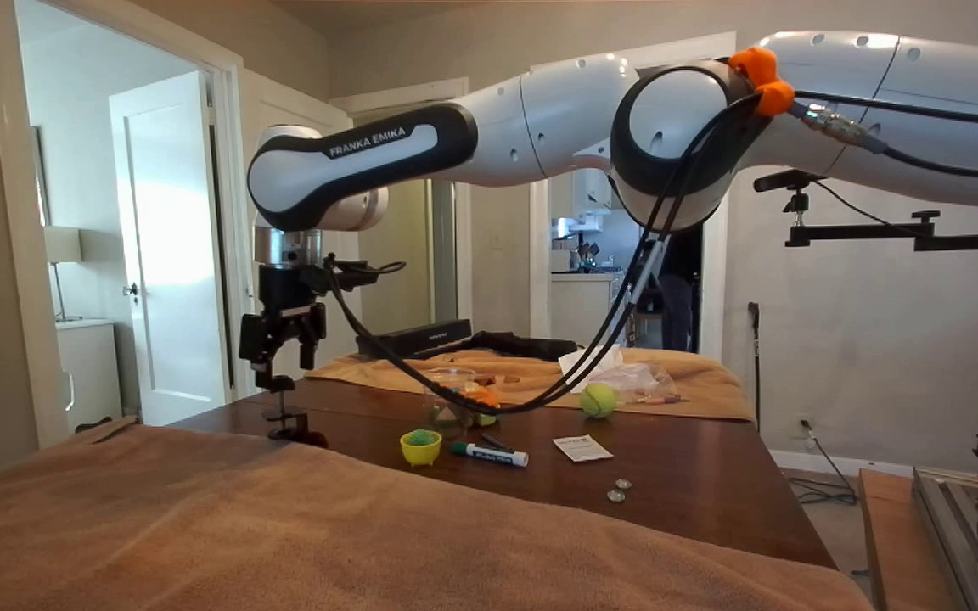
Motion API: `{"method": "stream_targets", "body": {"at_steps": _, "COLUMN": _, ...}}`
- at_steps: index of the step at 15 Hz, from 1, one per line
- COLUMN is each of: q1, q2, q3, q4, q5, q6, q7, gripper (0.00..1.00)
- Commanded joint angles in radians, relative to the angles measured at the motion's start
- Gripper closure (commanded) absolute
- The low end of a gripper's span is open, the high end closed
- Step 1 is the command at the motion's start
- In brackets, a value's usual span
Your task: Rotate the black clamp.
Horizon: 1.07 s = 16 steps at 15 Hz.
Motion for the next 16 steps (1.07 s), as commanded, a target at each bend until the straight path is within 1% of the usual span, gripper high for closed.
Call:
{"method": "stream_targets", "body": {"at_steps": 1, "q1": -0.006, "q2": 0.016, "q3": 0.011, "q4": 0.014, "q5": 0.005, "q6": 0.017, "q7": -0.048, "gripper": 0.0}}
{"method": "stream_targets", "body": {"at_steps": 8, "q1": -0.018, "q2": 0.034, "q3": 0.024, "q4": 0.027, "q5": 0.015, "q6": -0.001, "q7": -0.163, "gripper": 0.0}}
{"method": "stream_targets", "body": {"at_steps": 10, "q1": -0.02, "q2": 0.042, "q3": 0.028, "q4": 0.035, "q5": 0.019, "q6": 0.01, "q7": -0.191, "gripper": 0.0}}
{"method": "stream_targets", "body": {"at_steps": 16, "q1": -0.022, "q2": 0.043, "q3": 0.043, "q4": 0.047, "q5": 0.022, "q6": 0.018, "q7": -0.22, "gripper": 0.0}}
